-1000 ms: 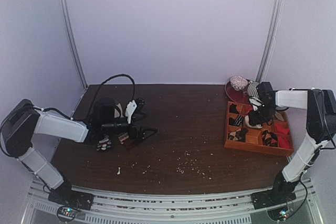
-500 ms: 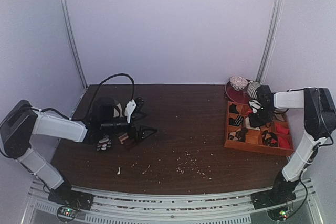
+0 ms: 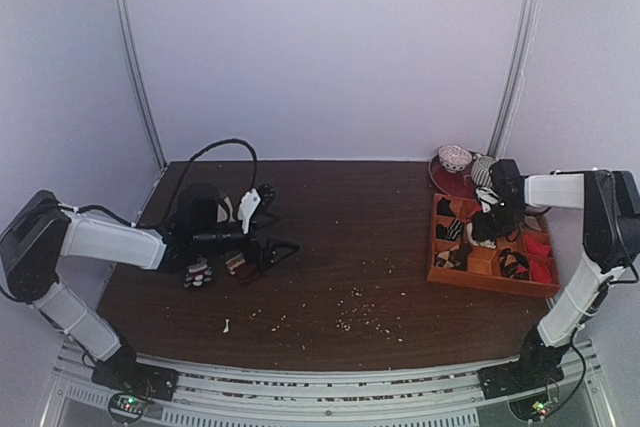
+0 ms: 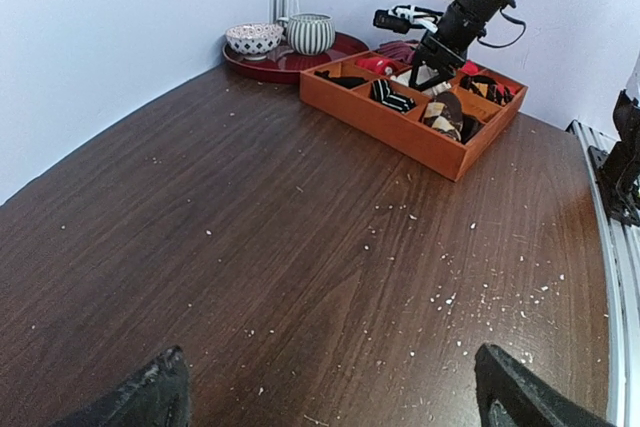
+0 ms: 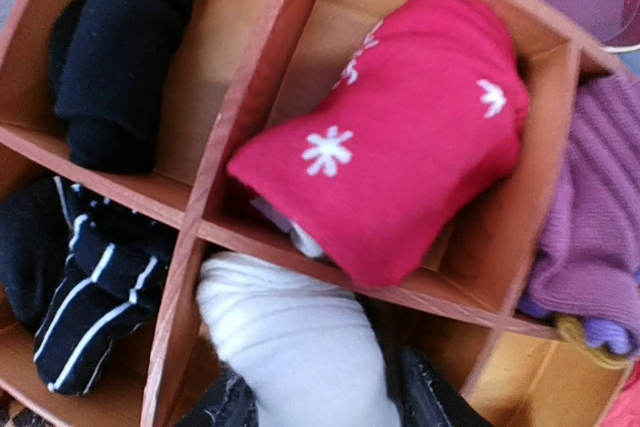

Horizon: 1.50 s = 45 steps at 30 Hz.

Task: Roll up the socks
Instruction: Place a pair of socks in the storage box, then adjust the pair of socks at the center of the board.

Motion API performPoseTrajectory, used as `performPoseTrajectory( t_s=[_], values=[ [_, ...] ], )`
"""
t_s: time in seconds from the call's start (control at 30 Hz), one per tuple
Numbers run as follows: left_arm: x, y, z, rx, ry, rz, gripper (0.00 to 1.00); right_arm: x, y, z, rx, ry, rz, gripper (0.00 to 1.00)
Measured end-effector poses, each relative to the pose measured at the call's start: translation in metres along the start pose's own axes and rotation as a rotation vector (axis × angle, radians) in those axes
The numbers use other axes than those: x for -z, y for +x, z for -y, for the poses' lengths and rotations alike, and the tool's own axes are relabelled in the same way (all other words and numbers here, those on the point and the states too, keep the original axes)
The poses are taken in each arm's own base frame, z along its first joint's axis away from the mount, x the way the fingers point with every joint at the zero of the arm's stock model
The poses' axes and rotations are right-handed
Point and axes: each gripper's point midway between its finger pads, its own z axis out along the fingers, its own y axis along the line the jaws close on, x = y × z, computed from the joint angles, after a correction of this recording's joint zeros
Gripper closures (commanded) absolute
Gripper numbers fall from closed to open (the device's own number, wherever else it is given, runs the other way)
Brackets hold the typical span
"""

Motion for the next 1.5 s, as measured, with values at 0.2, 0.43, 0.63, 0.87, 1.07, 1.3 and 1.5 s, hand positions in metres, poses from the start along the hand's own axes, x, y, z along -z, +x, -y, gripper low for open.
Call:
performPoseTrajectory(
  t_s=[0.2,0.43,0.63,0.87,1.07,1.3,1.5],
  values=[
    [0.000,0.000,0.000,-0.005,-0.001,-0.001,0.02,0.015,-0.009,0.004,-0.010,0.005,0.034,0.50],
    [0.000,0.001,0.000,-0.004,-0.001,-0.004,0.02,0.058,-0.040,0.008,-0.031,0.008,0.173,0.68],
    [0.000,0.002,0.000,-0.003,0.000,-0.006,0.02,0.068,-0.051,0.005,-0.037,-0.012,0.216,0.82],
    [0.000,0.002,0.000,-0.003,0.000,-0.007,0.02,0.033,-0.035,0.000,-0.038,-0.030,0.112,0.90],
    [0.000,0.002,0.000,-0.003,0.000,-0.008,0.02,0.011,-0.017,0.005,-0.051,0.005,0.034,0.92],
    [-0.001,0.004,0.000,-0.005,0.001,-0.011,0.02,0.007,-0.011,0.010,-0.076,0.036,0.035,0.94],
    [-0.002,0.007,0.000,-0.002,0.002,-0.020,0.02,-0.011,-0.004,0.010,-0.097,0.046,0.021,0.94]
  ],
)
